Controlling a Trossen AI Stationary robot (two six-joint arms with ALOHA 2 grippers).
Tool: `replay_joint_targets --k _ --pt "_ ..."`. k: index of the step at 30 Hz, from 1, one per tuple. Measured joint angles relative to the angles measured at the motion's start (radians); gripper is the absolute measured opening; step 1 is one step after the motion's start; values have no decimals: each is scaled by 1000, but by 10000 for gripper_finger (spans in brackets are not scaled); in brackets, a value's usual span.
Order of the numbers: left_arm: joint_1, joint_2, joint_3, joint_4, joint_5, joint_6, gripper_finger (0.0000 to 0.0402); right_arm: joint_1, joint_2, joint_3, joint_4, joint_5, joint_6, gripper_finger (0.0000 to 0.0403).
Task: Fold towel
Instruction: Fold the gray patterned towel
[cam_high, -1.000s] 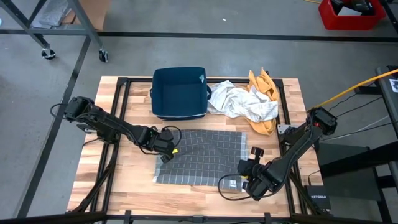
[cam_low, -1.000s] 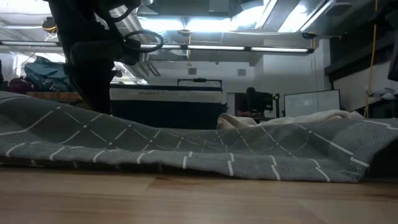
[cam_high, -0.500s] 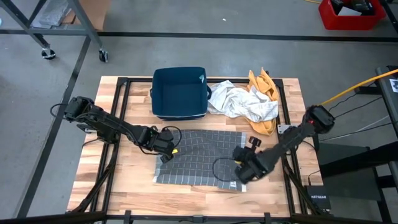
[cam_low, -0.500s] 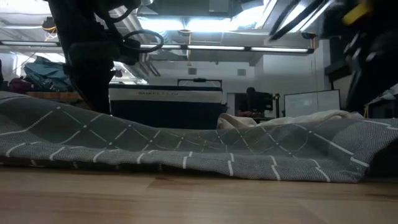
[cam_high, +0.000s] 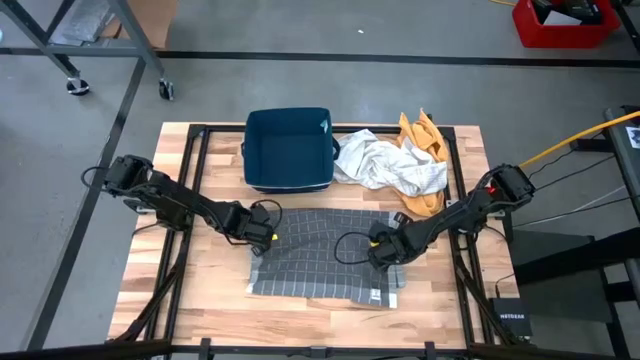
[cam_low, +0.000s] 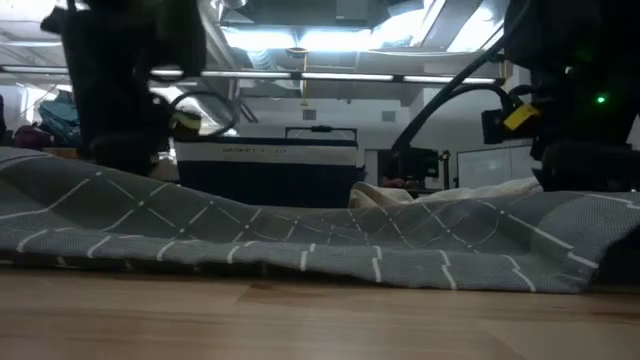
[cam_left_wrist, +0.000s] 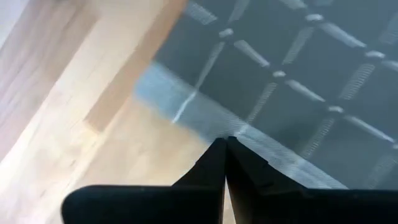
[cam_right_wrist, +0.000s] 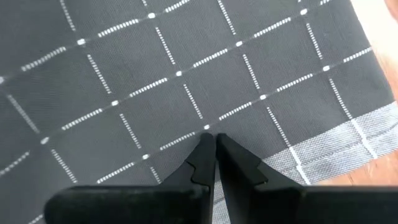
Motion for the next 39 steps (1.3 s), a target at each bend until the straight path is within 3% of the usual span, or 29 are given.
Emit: replay_joint_targets --k 10,19,27,36,39 --pt "46 -4 -53 2 -47 -22 2 0 0 -28 3 -29 37 26" --pt "128 -2 -59 -86 -231 -58 1 0 -1 -51 -6 -22 107 26" --pt "89 -57 6 -146 4 -53 0 0 1 -53 0 -18 106 26" --pt "-42 -226 109 -139 173 -72 1 0 1 -55 16 -16 105 26" --pt "-71 -250 107 -145 178 -74 1 1 1 -55 21 -14 105 26"
